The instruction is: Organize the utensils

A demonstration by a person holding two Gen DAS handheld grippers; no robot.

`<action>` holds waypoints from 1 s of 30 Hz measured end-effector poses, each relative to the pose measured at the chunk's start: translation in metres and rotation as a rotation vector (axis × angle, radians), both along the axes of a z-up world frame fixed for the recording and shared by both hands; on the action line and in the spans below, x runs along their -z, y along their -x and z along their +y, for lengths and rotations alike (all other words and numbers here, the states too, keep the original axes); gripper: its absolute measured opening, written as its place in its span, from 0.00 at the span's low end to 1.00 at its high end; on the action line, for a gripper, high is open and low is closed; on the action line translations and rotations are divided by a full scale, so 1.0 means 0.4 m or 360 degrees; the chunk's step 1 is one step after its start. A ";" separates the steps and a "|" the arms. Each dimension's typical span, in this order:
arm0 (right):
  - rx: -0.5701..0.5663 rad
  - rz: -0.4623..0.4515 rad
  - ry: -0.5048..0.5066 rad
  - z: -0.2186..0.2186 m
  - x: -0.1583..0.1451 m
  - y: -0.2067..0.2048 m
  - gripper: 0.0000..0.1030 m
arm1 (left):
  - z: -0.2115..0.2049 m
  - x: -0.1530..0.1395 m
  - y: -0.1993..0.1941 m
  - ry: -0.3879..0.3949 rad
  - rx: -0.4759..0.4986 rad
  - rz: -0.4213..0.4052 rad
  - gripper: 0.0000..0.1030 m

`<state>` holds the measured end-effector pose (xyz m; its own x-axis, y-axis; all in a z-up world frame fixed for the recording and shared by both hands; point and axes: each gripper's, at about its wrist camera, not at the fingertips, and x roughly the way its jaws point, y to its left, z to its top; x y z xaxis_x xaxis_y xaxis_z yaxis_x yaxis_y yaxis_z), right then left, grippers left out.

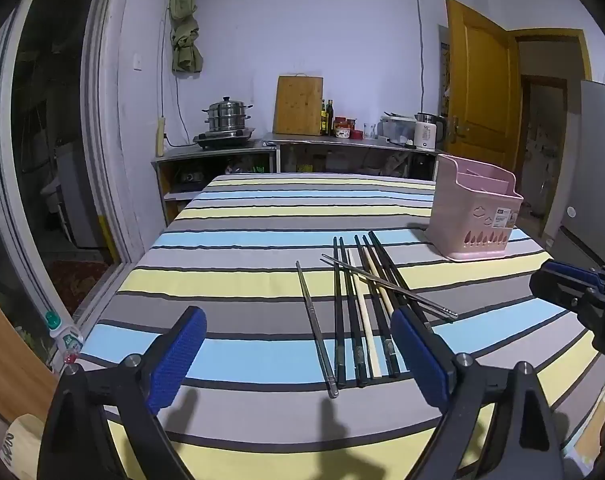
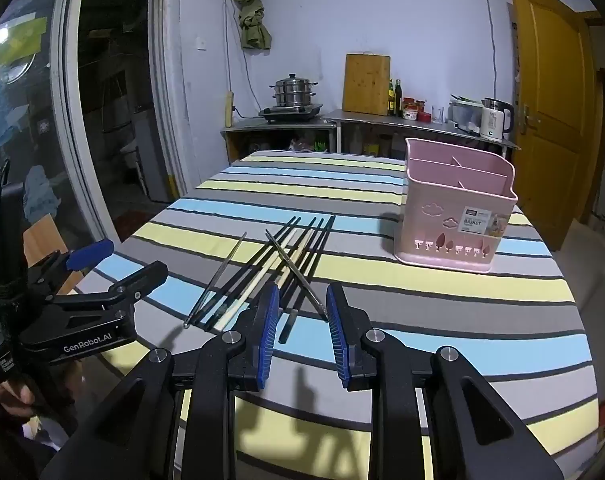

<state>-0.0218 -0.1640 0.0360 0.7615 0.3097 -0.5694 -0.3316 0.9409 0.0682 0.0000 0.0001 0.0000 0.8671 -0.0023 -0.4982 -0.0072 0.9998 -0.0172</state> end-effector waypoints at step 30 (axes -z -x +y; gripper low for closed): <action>-0.0004 0.0011 -0.0006 -0.001 0.006 -0.012 0.25 | -0.005 0.000 0.000 0.0025 0.0023 0.0013 0.91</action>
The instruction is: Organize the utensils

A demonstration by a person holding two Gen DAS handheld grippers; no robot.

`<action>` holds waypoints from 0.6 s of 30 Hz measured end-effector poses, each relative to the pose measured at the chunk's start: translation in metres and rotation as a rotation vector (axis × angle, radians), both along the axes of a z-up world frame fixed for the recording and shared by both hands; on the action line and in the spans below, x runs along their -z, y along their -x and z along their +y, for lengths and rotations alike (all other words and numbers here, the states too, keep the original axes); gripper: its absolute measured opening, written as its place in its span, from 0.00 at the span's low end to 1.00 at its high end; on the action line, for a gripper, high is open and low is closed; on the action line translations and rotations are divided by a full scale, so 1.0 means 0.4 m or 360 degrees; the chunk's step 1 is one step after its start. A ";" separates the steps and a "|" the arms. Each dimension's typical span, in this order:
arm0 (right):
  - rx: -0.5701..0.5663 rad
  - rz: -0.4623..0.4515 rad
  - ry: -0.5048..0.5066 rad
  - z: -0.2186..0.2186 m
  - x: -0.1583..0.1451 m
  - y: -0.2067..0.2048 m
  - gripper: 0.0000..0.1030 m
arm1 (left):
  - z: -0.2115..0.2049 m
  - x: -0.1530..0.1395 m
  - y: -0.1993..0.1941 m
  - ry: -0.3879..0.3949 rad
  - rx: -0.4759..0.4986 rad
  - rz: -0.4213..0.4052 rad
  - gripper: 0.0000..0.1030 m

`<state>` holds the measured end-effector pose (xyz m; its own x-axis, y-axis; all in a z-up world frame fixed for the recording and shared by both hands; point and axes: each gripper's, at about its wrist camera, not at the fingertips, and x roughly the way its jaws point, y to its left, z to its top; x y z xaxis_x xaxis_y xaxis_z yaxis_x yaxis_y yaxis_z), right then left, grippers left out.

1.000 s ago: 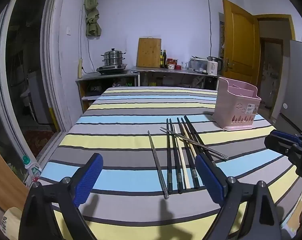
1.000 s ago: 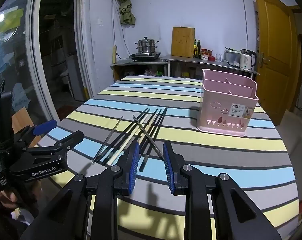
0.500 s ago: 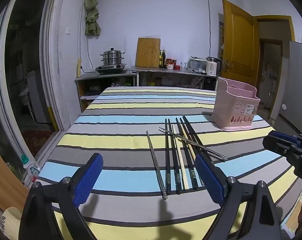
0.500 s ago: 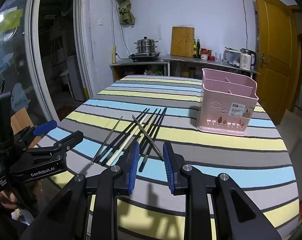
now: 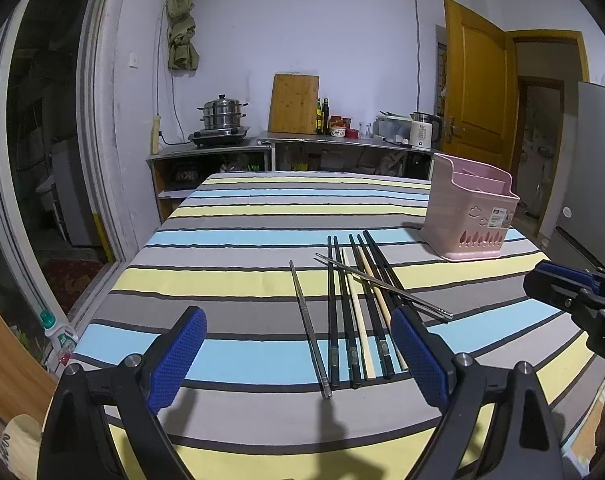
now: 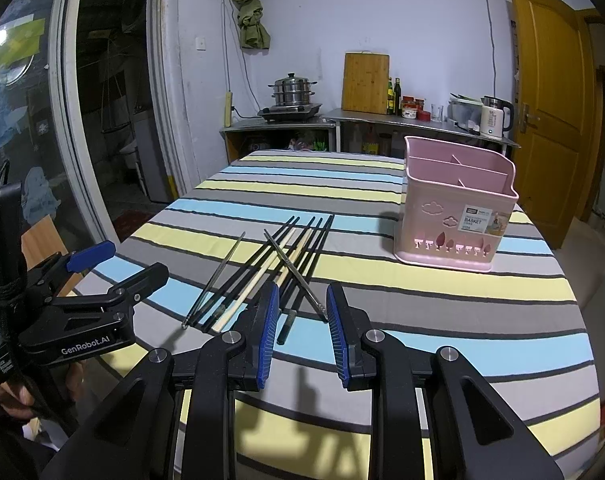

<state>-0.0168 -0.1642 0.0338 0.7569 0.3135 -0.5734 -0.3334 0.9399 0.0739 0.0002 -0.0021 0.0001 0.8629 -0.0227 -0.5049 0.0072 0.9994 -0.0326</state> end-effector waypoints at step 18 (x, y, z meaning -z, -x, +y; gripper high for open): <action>0.0001 -0.0001 -0.0002 -0.001 -0.001 0.002 0.25 | 0.000 -0.001 -0.002 -0.0002 0.0012 0.0005 0.91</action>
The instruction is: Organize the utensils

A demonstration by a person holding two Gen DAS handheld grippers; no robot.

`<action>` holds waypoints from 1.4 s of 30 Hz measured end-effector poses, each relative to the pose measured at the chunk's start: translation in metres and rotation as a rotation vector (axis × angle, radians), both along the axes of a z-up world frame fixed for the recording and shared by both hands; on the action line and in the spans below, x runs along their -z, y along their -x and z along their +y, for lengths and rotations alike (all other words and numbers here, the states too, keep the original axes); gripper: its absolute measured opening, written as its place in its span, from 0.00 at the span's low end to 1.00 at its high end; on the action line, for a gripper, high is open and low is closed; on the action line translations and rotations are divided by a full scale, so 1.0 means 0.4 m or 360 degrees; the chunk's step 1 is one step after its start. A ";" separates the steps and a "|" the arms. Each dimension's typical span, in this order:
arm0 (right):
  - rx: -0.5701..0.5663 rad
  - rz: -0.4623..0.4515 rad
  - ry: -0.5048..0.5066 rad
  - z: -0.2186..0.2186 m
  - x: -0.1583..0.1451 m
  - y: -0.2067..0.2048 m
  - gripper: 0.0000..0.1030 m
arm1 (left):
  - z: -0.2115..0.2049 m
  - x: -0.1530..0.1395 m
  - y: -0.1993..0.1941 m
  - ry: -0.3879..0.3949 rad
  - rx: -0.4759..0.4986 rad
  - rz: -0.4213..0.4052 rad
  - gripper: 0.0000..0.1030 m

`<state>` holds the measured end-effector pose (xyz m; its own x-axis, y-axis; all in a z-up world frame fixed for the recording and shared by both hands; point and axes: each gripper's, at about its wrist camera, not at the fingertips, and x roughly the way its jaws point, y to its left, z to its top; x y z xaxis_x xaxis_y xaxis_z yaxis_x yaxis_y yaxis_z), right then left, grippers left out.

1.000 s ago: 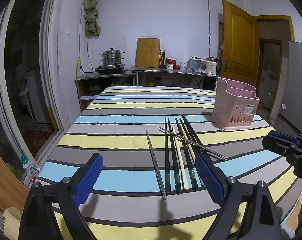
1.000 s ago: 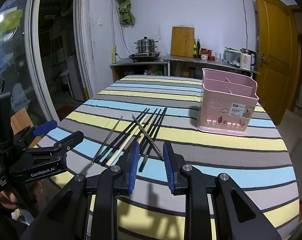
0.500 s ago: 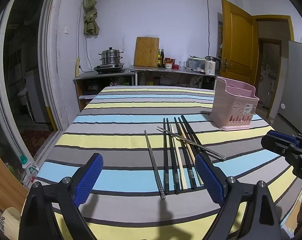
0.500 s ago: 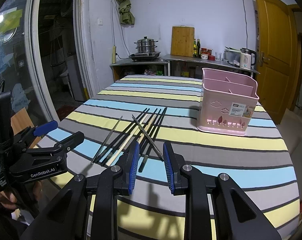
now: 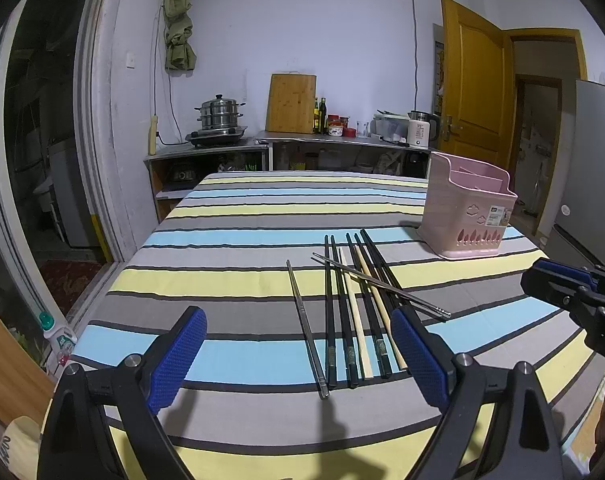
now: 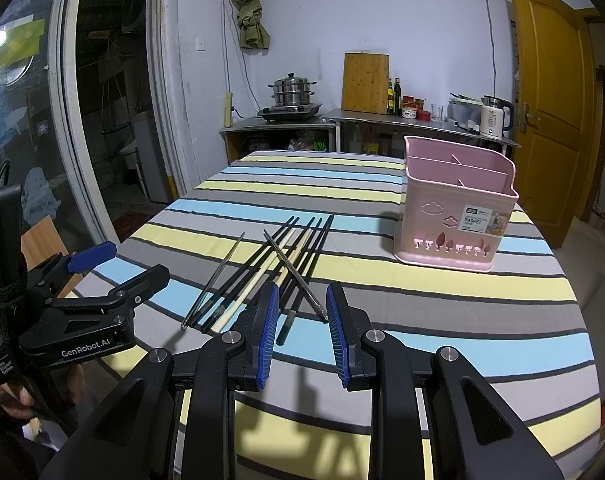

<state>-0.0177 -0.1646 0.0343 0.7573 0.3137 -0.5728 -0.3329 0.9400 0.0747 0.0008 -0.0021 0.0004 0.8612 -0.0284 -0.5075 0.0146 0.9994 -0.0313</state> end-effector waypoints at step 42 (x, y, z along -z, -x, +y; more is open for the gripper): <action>0.0001 0.0011 -0.0003 0.001 0.006 -0.003 0.25 | -0.009 0.002 0.003 0.0011 0.0014 0.0015 0.91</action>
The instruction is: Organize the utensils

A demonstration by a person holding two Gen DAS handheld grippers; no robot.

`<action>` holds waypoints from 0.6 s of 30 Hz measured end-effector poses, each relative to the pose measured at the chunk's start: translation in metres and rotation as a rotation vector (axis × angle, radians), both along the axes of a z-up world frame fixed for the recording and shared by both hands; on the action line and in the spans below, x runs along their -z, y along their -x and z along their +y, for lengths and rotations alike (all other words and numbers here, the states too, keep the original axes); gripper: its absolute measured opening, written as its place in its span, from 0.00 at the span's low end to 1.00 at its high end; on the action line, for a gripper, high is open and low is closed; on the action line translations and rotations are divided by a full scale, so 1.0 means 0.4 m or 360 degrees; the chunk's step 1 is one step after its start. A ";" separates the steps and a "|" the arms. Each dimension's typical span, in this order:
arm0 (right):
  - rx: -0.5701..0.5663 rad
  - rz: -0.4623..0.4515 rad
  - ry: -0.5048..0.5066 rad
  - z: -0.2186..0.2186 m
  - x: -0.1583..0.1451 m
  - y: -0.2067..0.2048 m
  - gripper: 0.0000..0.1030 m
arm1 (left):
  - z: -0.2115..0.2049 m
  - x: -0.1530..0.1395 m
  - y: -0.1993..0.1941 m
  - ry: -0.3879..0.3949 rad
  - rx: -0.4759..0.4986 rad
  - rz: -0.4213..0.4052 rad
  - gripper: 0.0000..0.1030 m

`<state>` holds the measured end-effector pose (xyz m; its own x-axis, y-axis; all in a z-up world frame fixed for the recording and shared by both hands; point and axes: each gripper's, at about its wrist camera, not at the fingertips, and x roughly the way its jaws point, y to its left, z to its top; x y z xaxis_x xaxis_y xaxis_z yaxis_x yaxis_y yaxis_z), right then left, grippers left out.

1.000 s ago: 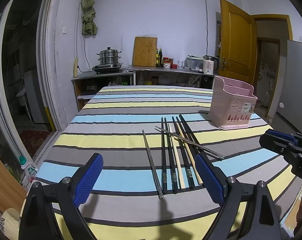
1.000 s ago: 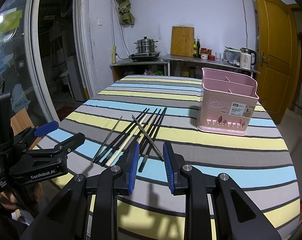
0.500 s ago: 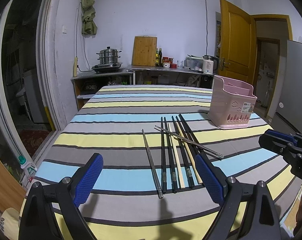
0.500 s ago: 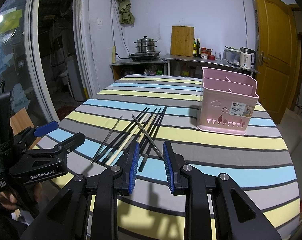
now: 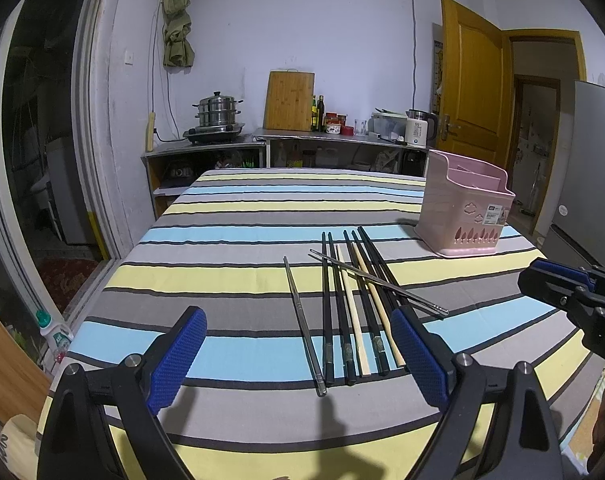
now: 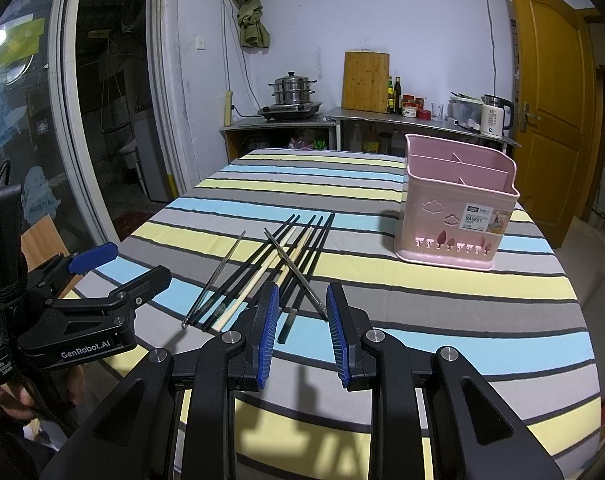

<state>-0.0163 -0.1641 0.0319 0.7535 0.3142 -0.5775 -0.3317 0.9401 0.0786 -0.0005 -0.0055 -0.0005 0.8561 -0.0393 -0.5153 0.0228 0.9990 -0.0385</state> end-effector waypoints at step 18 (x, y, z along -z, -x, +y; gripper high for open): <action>-0.0061 0.0063 0.0045 0.027 0.023 -0.101 0.25 | 0.064 0.083 -0.161 0.0075 0.0006 0.0333 0.79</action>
<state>0.0242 -0.1535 0.0228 0.7174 0.3258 -0.6158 -0.3650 0.9287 0.0661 0.0638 0.0202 -0.0335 0.7306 -0.0704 -0.6791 0.0131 0.9959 -0.0891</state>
